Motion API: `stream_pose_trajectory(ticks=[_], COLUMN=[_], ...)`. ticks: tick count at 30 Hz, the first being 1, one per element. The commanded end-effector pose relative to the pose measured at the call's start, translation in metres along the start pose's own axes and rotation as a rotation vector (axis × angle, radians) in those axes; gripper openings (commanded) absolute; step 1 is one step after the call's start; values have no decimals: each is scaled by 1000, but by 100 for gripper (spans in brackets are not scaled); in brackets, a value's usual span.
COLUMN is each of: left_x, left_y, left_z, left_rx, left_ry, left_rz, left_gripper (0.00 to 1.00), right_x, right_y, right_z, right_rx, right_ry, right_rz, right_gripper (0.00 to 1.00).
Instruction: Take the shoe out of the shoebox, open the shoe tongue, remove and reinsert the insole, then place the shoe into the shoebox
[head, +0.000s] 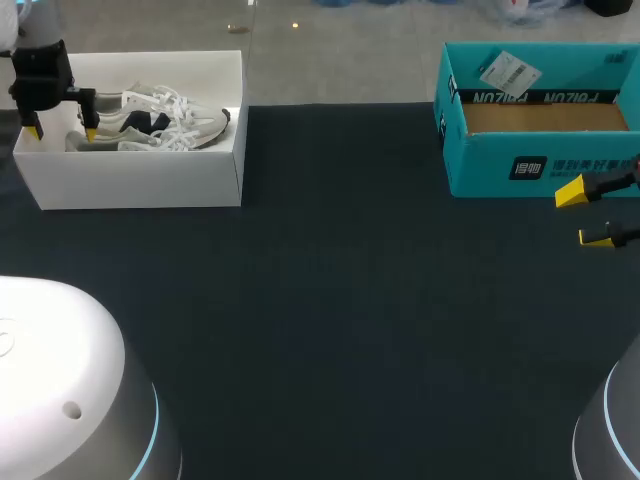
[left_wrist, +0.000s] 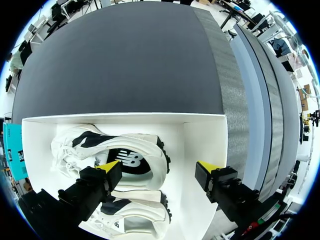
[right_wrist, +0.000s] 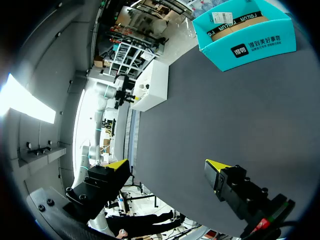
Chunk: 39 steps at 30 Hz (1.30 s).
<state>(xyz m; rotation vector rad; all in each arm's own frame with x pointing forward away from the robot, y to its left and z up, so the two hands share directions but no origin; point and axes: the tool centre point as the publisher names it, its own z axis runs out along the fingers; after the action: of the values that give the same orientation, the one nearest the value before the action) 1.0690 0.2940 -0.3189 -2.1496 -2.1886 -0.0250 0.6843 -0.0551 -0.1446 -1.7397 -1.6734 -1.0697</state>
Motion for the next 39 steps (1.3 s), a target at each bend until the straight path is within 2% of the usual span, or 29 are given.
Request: stream_pose_trajectory(ticks=[1, 2, 4, 5, 7, 8, 16, 21, 25, 27, 32, 33, 35, 36, 39], left_x=[2, 2, 1, 0, 1, 1, 11, 9, 9, 8, 7, 6, 6, 6, 5], left_y=[3, 4, 6, 7, 8, 9, 14, 16, 16, 15, 15, 14, 14, 13, 12], left_z=[10, 11, 15, 17, 22, 24, 42, 54, 62, 66, 71, 72, 72, 72, 72], left_rx=[-3, 4, 8, 14, 9, 15, 18, 16, 15, 14, 11, 13, 14, 15, 14], left_ry=[-2, -1, -12, -13, -16, -22, -18, -30, -28, -32, -36, -37, -37, -37, -35], left_rz=[9, 13, 27, 29, 34, 40, 34, 44, 40, 42, 44, 44, 44, 47, 49], left_gripper=[87, 86, 74, 71, 52, 54, 48, 49, 66, 63, 38, 28, 15, 0, 0], right_x=[0, 0, 0, 0, 0, 0, 0, 0, 0, 0, 0, 0, 0, 0, 0], right_y=[-1, -1, -1, -1, -1, -1, -1, -1, -1, -1, -1, -1, -1, -1, -1], right_z=[0, 0, 0, 0, 0, 0, 0, 0, 0, 0, 0, 0, 0, 0, 0], right_rx=[-2, -2, -2, -2, -2, -2, -2, -2, -2, -2, -2, -2, -2, -2, -2], right_ry=[-2, -2, -2, -2, -2, -2, -2, -2, -2, -2, -2, -2, -2, -2, -2], right_rz=[1, 1, 1, 1, 1, 1, 1, 1, 1, 1, 1, 1, 1, 1, 1], right_gripper=[100, 100, 100, 100, 100, 100, 100, 100, 100, 100, 100, 100, 100, 100, 100])
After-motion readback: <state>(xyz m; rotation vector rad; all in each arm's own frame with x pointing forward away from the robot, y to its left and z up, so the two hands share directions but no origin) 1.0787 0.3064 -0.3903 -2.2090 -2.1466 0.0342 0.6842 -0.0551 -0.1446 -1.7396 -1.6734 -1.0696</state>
